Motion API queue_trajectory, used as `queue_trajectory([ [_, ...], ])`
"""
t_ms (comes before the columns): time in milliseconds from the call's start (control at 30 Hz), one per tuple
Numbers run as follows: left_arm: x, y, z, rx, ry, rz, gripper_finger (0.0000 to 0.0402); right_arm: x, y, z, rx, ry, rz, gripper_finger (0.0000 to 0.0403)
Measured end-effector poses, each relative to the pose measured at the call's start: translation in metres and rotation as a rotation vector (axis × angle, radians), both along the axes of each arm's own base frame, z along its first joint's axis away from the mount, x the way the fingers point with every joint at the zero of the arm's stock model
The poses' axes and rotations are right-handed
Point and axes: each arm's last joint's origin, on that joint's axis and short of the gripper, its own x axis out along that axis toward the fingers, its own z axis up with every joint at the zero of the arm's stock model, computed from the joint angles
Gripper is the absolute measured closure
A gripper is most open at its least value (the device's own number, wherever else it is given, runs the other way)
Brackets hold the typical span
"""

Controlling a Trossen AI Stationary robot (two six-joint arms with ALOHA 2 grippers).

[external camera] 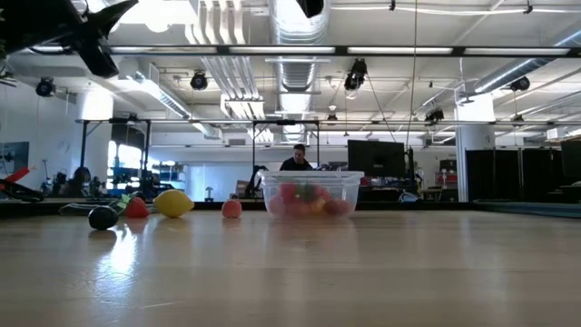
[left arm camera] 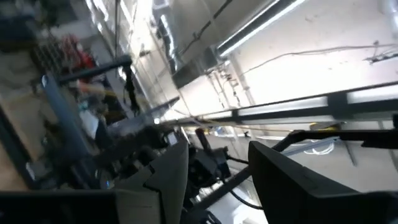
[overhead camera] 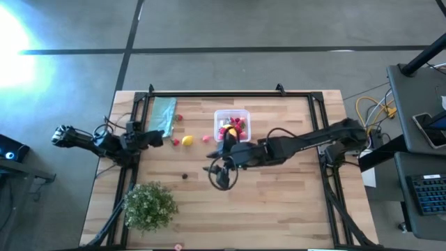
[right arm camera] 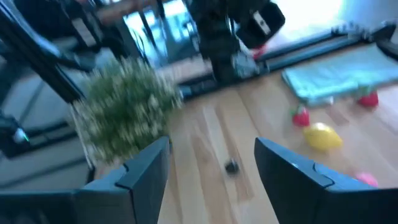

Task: Pick and placing Produce into tupperware
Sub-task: Put the pink peach into the transparent bin

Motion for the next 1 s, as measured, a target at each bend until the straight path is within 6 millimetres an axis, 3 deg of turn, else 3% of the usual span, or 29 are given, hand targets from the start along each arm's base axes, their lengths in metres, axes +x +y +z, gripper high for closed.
queue_trajectory([
  [133,-0.001,0.002,0.004,0.081,0.026,0.111,0.0246,-0.004,0.000,0.015,0.089,-0.075,-0.019,0.0174],
  [300,-0.003,0.002,0.007,0.089,0.012,0.119,0.0246,-0.014,-0.003,0.035,0.139,-0.129,-0.026,0.0174],
  [500,-0.003,0.000,0.007,0.125,-0.002,0.069,0.0246,-0.025,-0.001,0.065,0.145,-0.205,0.259,0.0174],
  [600,-0.002,-0.002,0.007,0.191,-0.016,0.005,0.0246,-0.026,-0.012,0.061,0.234,-0.134,0.362,0.0174],
  [767,0.000,-0.006,0.011,0.251,-0.026,-0.076,0.0246,-0.030,-0.041,0.051,0.232,-0.001,0.287,0.0174],
  [1000,0.015,-0.013,0.033,0.370,0.077,-0.153,0.0246,-0.055,-0.079,0.075,0.242,-0.036,0.229,0.0174],
])
